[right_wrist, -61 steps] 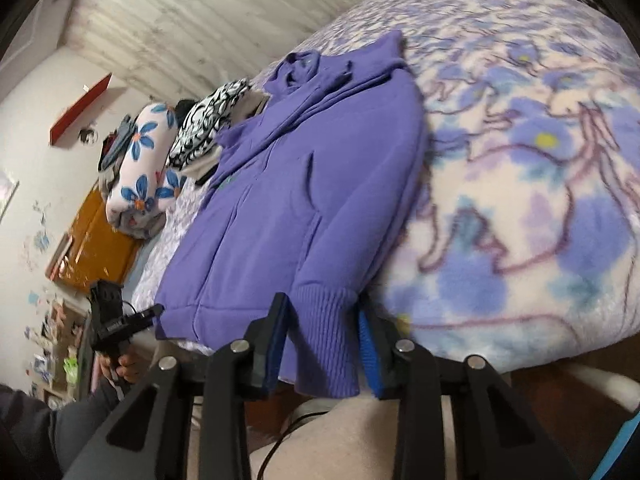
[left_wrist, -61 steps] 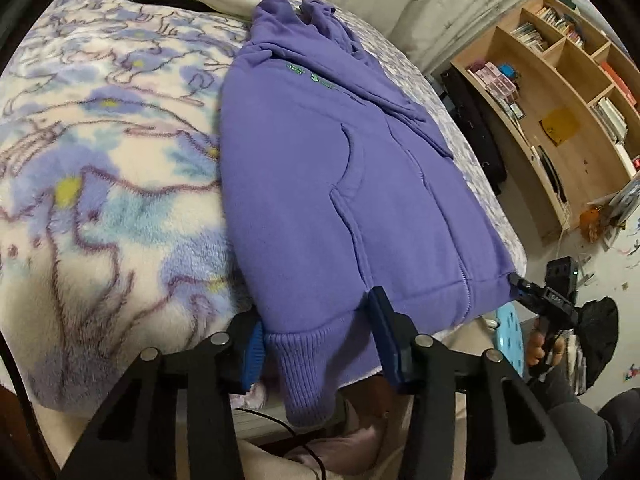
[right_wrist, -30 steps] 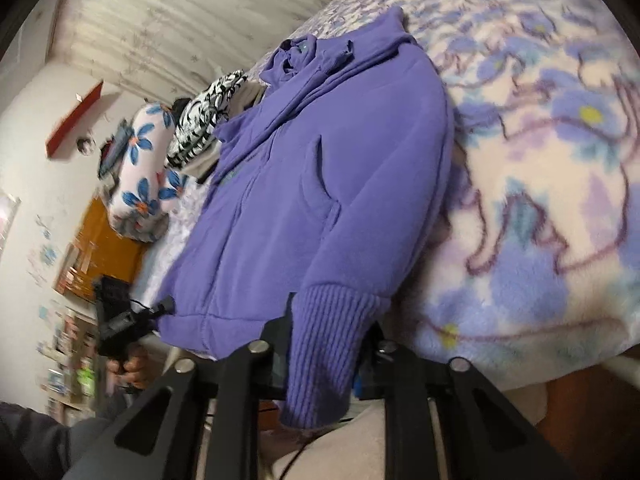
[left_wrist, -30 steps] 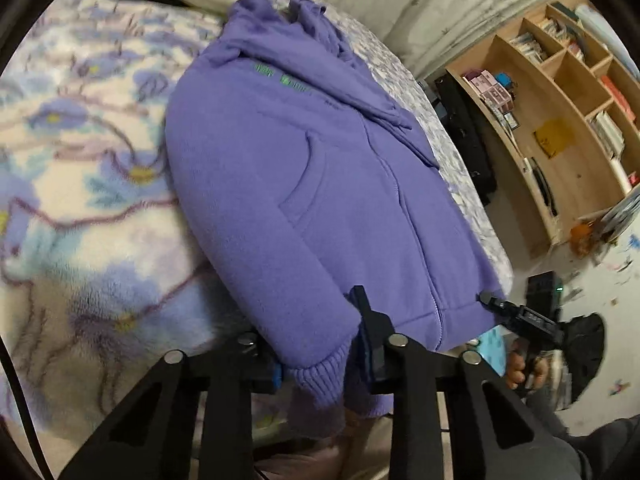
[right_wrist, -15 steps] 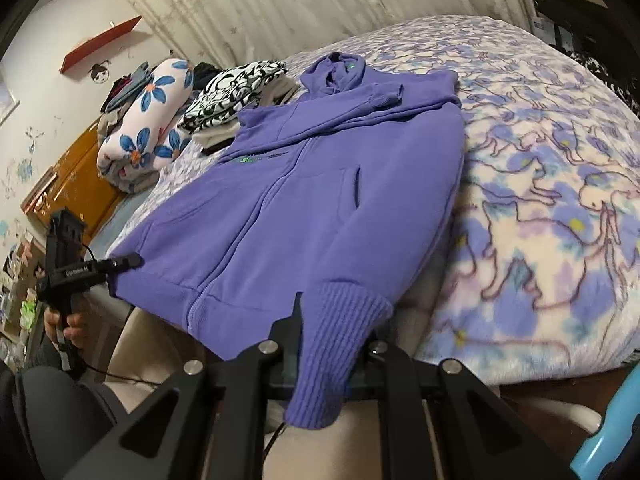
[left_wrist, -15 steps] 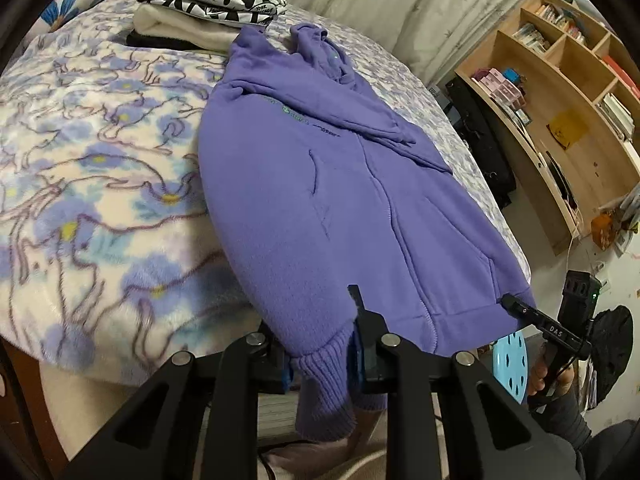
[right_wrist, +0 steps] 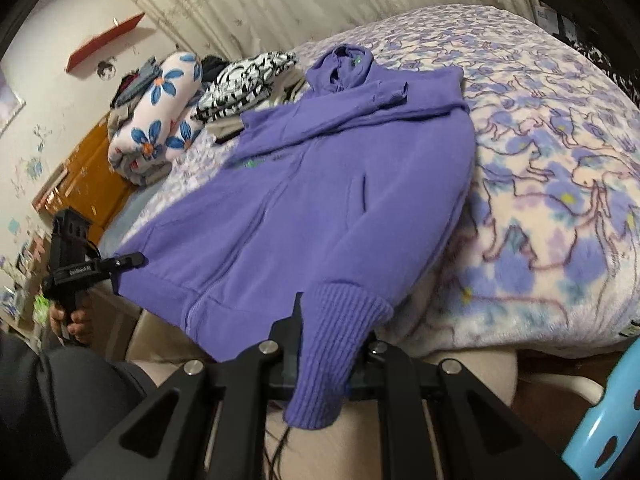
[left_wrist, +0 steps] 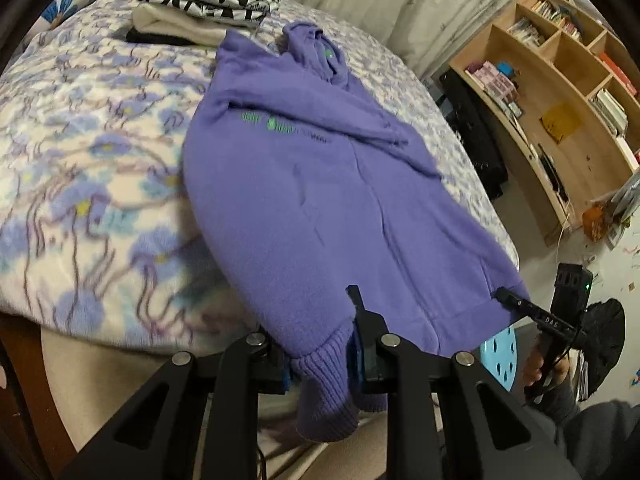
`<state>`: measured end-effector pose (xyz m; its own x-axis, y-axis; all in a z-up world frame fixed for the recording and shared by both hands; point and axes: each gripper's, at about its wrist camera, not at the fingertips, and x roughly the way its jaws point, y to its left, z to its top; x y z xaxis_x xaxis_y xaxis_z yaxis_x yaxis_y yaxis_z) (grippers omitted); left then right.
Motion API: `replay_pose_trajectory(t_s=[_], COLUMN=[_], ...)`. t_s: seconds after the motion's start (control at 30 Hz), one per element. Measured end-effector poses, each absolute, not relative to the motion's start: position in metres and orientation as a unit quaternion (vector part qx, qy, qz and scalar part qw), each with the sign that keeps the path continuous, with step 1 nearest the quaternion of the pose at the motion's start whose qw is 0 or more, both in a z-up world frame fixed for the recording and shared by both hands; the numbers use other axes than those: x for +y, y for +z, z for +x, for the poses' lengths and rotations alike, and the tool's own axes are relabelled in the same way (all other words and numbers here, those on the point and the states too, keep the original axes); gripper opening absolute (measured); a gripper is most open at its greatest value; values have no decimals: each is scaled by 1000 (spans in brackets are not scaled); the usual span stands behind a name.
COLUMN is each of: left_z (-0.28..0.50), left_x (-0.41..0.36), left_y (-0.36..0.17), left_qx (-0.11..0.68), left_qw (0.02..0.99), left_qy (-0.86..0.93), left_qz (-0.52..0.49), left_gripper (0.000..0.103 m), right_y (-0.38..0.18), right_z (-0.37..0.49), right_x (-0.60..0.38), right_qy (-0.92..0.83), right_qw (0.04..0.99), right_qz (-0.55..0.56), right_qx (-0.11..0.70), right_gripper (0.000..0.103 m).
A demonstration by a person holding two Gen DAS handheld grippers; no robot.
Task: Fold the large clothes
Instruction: 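Lift the hem with both tools and fold it over toward the hood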
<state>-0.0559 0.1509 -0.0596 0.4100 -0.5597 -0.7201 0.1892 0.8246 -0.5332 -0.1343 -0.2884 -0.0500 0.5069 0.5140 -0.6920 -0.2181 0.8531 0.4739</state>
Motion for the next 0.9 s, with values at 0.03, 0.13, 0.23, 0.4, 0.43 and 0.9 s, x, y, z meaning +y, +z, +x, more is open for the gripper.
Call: replay_pose_trajectory(t_s=[0.03, 0.13, 0.23, 0.4, 0.43, 0.9], left_z=[-51, -29, 0, 69, 88, 267], left_x=[150, 146, 144, 138, 137, 142], left_y=[-57, -45, -36, -29, -29, -67], left_qx=[490, 476, 466, 460, 460, 469], left_qw=[820, 827, 832, 836, 836, 806], left_qy=[-229, -231, -231, -223, -219, -198], left_qz=[-188, -187, -194, -201, -203, -303], left_gripper=[19, 20, 20, 21, 22, 98], right_y=[-47, -38, -30, -18, -15, -46], right_z=[-129, -112, -80, -18, 1, 168], right_x=[-289, -293, -297, -305, -307, -317], right_qy=[216, 217, 217, 214, 210, 160], right_qw=[855, 860, 862, 864, 865, 843], right_qz=[171, 186, 204, 227, 231, 312], right_qx=[440, 423, 410, 396, 393, 407], right_gripper=[12, 12, 12, 12, 12, 71])
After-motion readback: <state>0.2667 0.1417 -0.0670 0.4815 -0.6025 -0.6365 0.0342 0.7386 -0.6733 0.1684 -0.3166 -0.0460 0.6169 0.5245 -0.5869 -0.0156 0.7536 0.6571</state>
